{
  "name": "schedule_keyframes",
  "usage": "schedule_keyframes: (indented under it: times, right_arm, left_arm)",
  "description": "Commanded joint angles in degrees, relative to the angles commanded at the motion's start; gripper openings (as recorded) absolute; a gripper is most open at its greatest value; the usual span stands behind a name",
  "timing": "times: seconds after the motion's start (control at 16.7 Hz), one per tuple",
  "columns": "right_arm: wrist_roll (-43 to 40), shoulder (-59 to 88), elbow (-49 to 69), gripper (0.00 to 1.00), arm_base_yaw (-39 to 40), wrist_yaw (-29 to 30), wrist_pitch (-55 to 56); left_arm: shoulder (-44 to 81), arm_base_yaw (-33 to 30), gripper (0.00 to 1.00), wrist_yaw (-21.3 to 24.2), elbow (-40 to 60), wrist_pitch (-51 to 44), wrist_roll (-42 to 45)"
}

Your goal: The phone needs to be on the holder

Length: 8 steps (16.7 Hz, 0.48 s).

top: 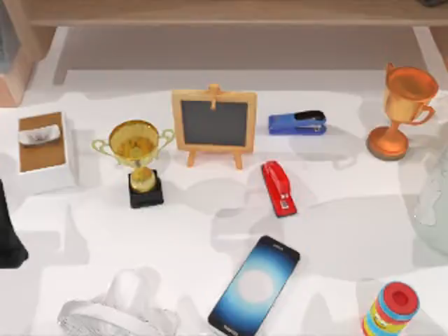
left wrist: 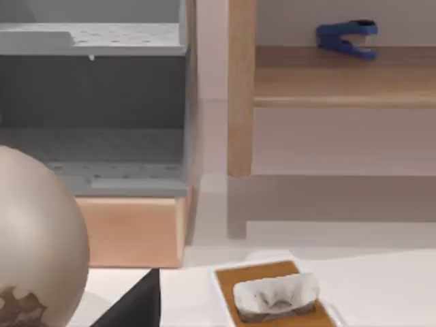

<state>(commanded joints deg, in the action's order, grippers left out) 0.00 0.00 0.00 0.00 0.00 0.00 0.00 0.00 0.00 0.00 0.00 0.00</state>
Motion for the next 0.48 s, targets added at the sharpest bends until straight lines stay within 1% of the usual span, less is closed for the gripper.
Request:
schedule_keyframes:
  times: [0.24,0.36,0.48]
  right_arm:
    - [0.3,1.3,1.6,1.00,0.5,0.0,-0.9]
    - [1.0,4.4,5.6,1.00,1.6,0.1,-2.9]
    - [2.5,9.4,12.0,1.00,3.2,0.6,-6.1]
  left_arm:
    - [0.0,0.0,1.00,0.0,0.0,0.0,0.0]
    - [0.0,0.0,1.00,0.0,0.0,0.0,0.0]
    - [0.0,0.0,1.00,0.0,0.0,0.0,0.0]
